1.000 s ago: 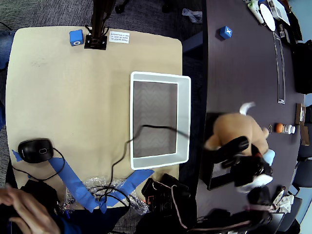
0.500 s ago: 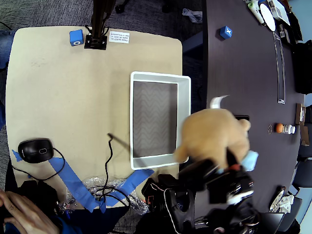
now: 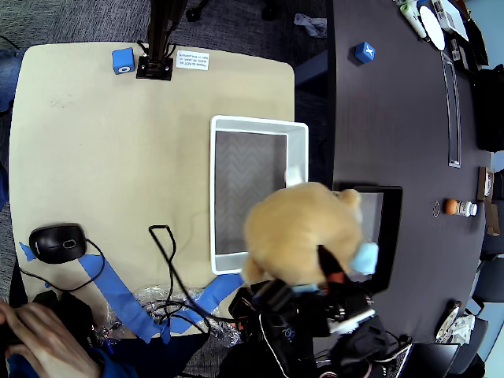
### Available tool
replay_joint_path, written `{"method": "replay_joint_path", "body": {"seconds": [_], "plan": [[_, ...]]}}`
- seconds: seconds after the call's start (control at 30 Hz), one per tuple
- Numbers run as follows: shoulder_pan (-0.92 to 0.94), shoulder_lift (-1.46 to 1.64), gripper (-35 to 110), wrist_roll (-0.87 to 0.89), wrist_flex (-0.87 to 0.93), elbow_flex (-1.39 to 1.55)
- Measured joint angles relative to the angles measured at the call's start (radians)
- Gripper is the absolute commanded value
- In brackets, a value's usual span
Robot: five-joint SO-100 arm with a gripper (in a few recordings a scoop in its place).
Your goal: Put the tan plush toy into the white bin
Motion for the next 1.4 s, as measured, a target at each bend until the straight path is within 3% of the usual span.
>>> {"method": "replay_joint_path", "body": {"seconds": [1.2,1.4], "plan": [[-0.002,-0.503,0,0.008,-0.002,0.075],[-0.002,-0.629,0,0.008,-0.002,-0.037]]}}
